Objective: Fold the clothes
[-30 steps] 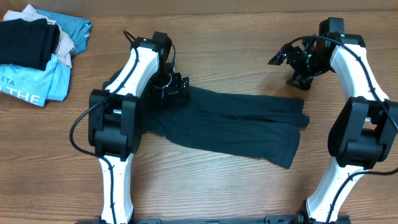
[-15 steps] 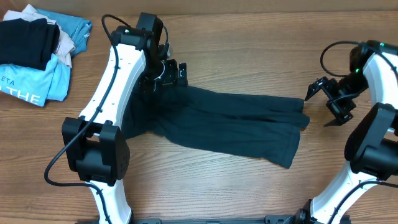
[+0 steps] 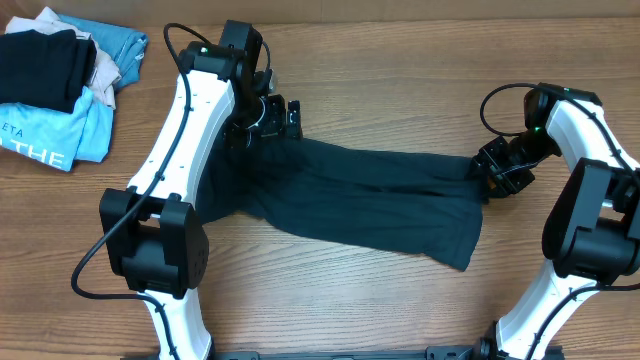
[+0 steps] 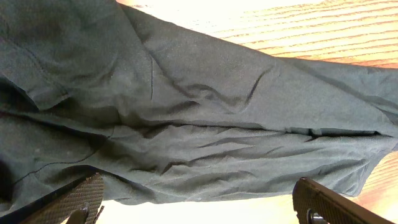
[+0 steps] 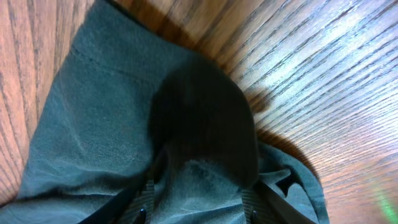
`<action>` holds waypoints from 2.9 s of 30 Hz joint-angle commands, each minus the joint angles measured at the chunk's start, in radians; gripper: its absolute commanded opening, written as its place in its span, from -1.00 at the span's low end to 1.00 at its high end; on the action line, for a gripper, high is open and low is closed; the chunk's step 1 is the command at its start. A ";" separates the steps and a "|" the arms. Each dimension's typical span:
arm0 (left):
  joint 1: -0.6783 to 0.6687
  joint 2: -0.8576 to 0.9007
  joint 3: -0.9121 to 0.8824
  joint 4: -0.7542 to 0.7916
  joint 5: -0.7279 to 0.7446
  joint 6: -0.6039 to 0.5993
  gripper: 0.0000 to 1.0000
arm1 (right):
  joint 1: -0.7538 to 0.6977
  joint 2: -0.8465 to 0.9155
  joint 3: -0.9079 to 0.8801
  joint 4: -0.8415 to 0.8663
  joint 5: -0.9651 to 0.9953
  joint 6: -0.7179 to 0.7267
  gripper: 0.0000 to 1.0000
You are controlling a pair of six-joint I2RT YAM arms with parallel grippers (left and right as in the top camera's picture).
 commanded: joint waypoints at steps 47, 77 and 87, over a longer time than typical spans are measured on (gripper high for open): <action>-0.055 0.005 0.001 -0.027 0.140 0.235 0.61 | 0.201 -0.211 -0.195 0.003 -0.031 -0.098 0.38; -0.055 0.298 0.001 -0.023 -0.199 -0.079 -0.92 | 0.267 -0.211 -0.369 0.208 0.123 -0.048 -0.43; 0.066 0.252 0.001 -0.086 -0.257 -0.043 -0.92 | 0.135 -0.211 -0.390 0.214 0.256 -0.015 -0.30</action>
